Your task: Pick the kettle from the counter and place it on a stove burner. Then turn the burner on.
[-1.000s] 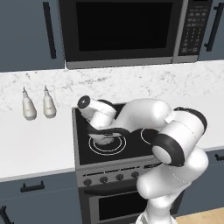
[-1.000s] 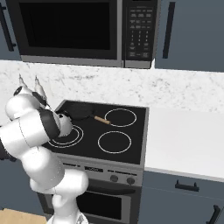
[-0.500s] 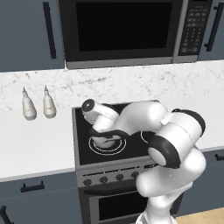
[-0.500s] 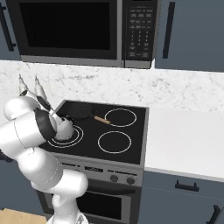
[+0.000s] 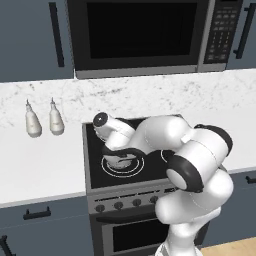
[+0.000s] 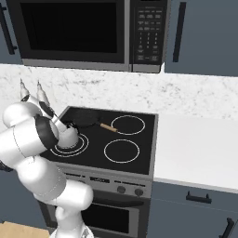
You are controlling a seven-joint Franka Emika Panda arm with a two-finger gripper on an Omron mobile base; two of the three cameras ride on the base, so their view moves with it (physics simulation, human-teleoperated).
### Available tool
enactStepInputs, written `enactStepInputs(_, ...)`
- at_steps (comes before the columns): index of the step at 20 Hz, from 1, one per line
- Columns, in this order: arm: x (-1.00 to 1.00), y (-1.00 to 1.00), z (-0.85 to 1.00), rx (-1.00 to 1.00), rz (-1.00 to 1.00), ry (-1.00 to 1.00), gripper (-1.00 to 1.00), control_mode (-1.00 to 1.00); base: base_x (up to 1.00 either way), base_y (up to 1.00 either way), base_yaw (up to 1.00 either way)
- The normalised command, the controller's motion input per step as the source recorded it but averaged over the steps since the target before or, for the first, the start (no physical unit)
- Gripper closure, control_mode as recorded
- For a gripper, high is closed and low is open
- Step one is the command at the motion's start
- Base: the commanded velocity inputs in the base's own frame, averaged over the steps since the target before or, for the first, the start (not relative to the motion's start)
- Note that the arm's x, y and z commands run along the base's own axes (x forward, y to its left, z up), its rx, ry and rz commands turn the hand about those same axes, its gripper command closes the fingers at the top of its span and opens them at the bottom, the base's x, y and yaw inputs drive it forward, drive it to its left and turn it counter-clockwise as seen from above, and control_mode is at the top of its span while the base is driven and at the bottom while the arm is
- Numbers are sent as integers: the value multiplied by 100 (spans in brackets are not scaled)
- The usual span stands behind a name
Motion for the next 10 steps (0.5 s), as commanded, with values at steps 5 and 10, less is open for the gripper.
enactStepInputs(5,0,0,4,0,0,0,-100,-100,0,0,0)
enactStepInputs(10,-1,0,35,0,0,-3,-100,-100,0,0,0)
